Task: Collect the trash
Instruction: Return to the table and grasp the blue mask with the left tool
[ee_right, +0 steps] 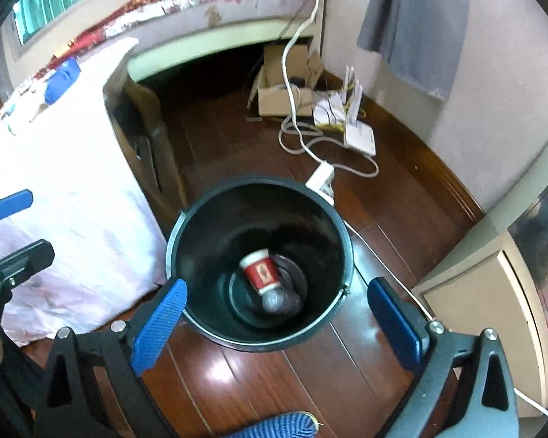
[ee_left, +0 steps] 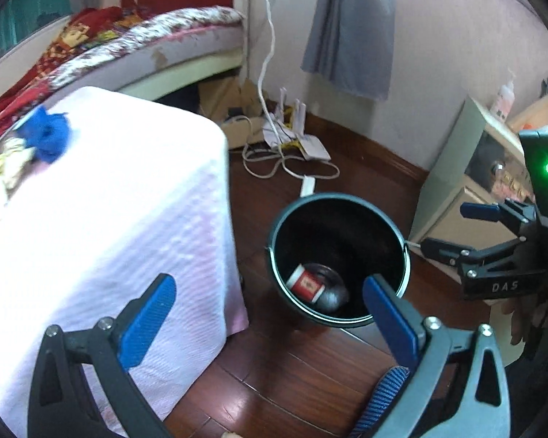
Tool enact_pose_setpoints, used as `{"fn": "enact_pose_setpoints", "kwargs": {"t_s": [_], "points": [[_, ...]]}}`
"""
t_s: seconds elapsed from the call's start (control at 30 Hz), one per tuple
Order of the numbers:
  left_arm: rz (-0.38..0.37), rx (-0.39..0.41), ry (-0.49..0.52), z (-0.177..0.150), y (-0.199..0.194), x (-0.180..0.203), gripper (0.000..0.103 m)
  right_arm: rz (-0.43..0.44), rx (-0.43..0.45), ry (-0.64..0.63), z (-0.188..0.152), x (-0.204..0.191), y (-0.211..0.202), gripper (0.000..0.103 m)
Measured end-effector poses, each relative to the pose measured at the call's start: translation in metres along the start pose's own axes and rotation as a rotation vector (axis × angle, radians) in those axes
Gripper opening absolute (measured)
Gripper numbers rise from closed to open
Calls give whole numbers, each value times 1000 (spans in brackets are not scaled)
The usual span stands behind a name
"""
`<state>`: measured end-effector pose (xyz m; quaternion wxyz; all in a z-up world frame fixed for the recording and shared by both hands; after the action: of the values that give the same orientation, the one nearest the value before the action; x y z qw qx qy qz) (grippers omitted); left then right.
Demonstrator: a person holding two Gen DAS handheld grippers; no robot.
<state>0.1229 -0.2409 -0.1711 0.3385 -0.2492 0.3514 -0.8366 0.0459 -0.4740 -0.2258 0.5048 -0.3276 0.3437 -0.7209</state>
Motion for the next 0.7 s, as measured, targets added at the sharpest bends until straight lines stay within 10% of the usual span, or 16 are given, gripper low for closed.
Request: {"fn": "enact_pose_setpoints", "kwargs": {"t_s": [0.7], "points": [[278,252,-265,-30,-163,-140,102,169,249,-221,64,-200,-128,103]]}}
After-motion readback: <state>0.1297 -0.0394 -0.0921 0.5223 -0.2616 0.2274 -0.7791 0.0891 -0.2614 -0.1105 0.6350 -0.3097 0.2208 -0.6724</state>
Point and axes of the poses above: each gripper's, at about its wrist camera, not at the fingertips, and y roughly the way its jaws point, x to its right, z to its top, the point moved 6 cm from there along y, roughly the way its jaws point, and after that the axes turned 10 degrees about -z, right-handed, at the moved point
